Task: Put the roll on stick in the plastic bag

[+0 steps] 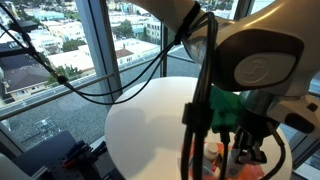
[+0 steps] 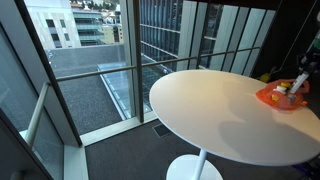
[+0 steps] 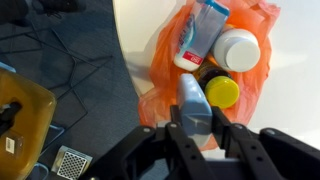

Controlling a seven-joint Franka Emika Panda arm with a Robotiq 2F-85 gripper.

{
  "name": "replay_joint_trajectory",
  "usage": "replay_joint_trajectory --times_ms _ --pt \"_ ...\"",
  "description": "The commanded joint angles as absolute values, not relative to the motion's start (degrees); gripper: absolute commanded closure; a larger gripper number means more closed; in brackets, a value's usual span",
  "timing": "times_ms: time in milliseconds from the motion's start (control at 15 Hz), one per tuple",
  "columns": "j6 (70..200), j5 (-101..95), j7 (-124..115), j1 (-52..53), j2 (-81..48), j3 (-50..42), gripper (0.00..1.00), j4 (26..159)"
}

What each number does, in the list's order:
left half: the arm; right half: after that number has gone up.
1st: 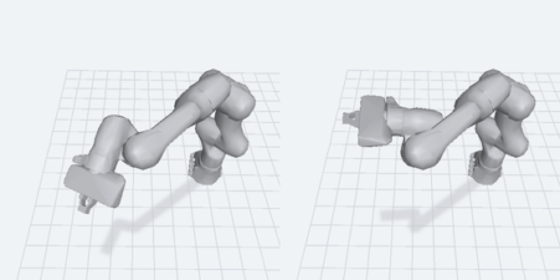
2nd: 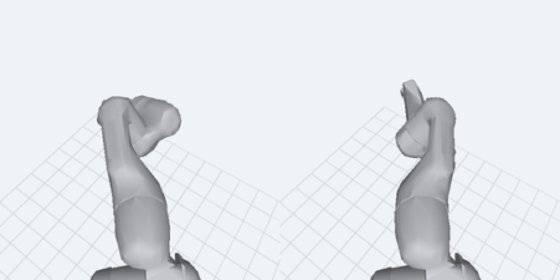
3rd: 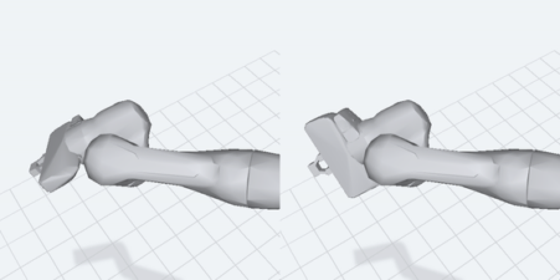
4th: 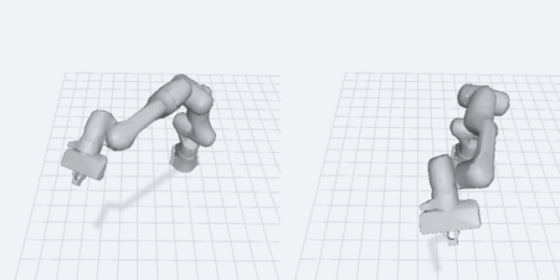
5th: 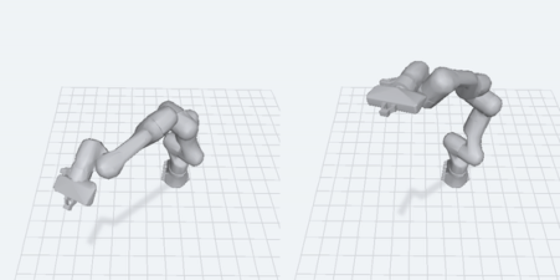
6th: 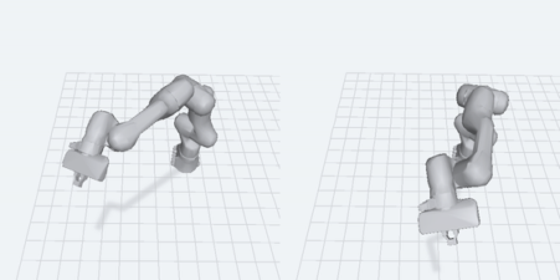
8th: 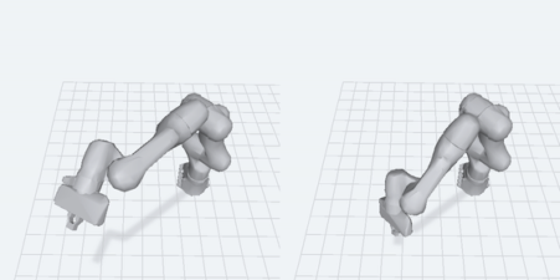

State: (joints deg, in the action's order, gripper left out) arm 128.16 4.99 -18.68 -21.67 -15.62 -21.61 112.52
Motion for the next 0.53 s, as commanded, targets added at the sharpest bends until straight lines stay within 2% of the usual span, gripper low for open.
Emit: replay_joint_trajectory --times_ms 0,467 --pt "128.1 5.7 -15.0 -21.6 -15.4 -20.6 0.89 112.9" --pt "128.6 5.6 -13.0 -21.2 -16.9 -19.9 0.89 112.5"
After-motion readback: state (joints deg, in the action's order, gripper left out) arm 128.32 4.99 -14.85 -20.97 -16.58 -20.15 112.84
